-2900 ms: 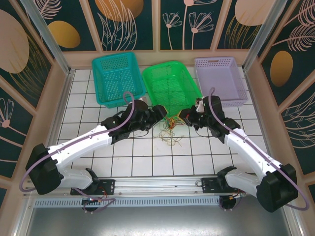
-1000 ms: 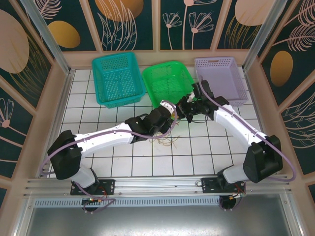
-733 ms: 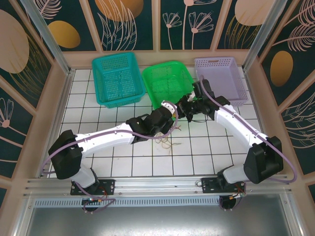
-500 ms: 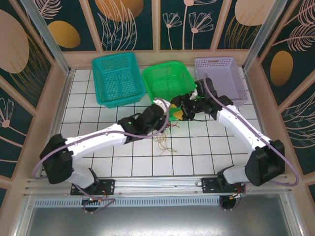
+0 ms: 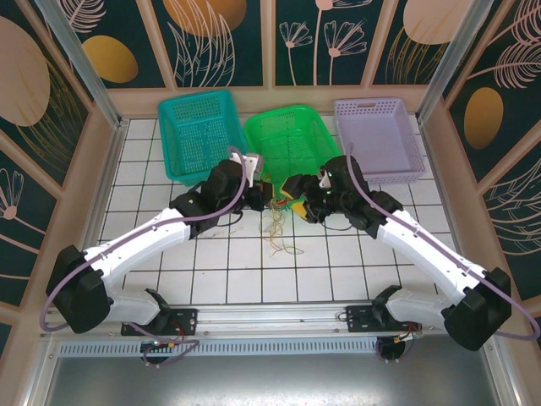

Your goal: Untangle the cables

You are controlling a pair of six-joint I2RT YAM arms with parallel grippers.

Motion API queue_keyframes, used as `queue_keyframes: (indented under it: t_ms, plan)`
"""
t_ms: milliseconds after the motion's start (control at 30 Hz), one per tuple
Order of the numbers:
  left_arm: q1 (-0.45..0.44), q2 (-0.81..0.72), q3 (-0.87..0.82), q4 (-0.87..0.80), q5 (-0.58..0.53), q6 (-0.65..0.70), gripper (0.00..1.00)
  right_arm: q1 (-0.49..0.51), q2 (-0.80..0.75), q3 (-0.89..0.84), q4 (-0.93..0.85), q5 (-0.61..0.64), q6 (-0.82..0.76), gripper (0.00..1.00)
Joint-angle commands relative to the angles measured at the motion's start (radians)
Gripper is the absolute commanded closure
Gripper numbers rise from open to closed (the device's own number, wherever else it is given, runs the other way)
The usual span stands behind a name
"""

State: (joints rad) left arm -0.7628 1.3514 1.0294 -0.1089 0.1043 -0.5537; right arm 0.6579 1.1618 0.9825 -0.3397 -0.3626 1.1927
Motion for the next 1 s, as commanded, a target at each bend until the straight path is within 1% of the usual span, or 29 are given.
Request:
queue_keyframes:
  t_ms: [0, 67, 167, 267, 367, 433, 500, 567, 600, 700, 800, 867, 900, 967]
  plan:
    - [0.036, 0.021, 0.076, -0.003, 0.092, -0.048, 1.00, 0.009, -0.005, 0.002, -0.001, 0.118, -0.246, 0.36]
    - [0.056, 0.037, 0.098, -0.024, 0.146, -0.052, 1.00, 0.011, -0.042, -0.036, 0.028, 0.121, -0.381, 0.37]
    - [0.063, 0.065, 0.130, -0.058, 0.195, -0.052, 1.00, 0.002, -0.089, -0.114, 0.144, 0.033, -0.489, 0.34]
    - [0.062, 0.084, 0.142, -0.069, 0.223, -0.059, 1.00, -0.011, -0.067, -0.126, 0.226, -0.034, -0.496, 0.32]
    - [0.062, 0.088, 0.143, -0.060, 0.234, -0.065, 1.00, -0.011, -0.032, -0.110, 0.261, -0.030, -0.484, 0.32]
    - [0.062, 0.089, 0.146, -0.051, 0.239, -0.070, 1.00, -0.014, -0.011, -0.111, 0.282, -0.034, -0.480, 0.33]
    - [0.063, 0.088, 0.147, -0.041, 0.241, -0.075, 1.00, -0.024, 0.019, -0.117, 0.316, -0.067, -0.460, 0.39]
    - [0.062, 0.083, 0.147, -0.030, 0.229, -0.084, 1.00, -0.026, 0.050, -0.116, 0.327, -0.090, -0.437, 0.50]
    - [0.063, 0.082, 0.147, -0.027, 0.223, -0.087, 1.00, -0.025, 0.058, -0.117, 0.324, -0.093, -0.428, 0.53]
    - [0.063, 0.080, 0.142, 0.006, 0.218, -0.109, 1.00, -0.028, 0.054, -0.138, 0.323, -0.078, -0.395, 0.57]
    - [0.063, 0.078, 0.125, 0.052, 0.228, -0.138, 1.00, -0.061, 0.043, -0.189, 0.402, -0.103, -0.304, 0.64]
    - [0.062, 0.070, 0.114, 0.082, 0.231, -0.155, 1.00, -0.080, 0.045, -0.215, 0.465, -0.120, -0.226, 0.73]
    - [0.064, 0.064, 0.110, 0.097, 0.230, -0.160, 1.00, -0.085, 0.052, -0.216, 0.481, -0.127, -0.187, 0.79]
    - [0.064, 0.046, 0.099, 0.122, 0.211, -0.168, 1.00, -0.093, 0.068, -0.204, 0.465, -0.129, -0.120, 0.91]
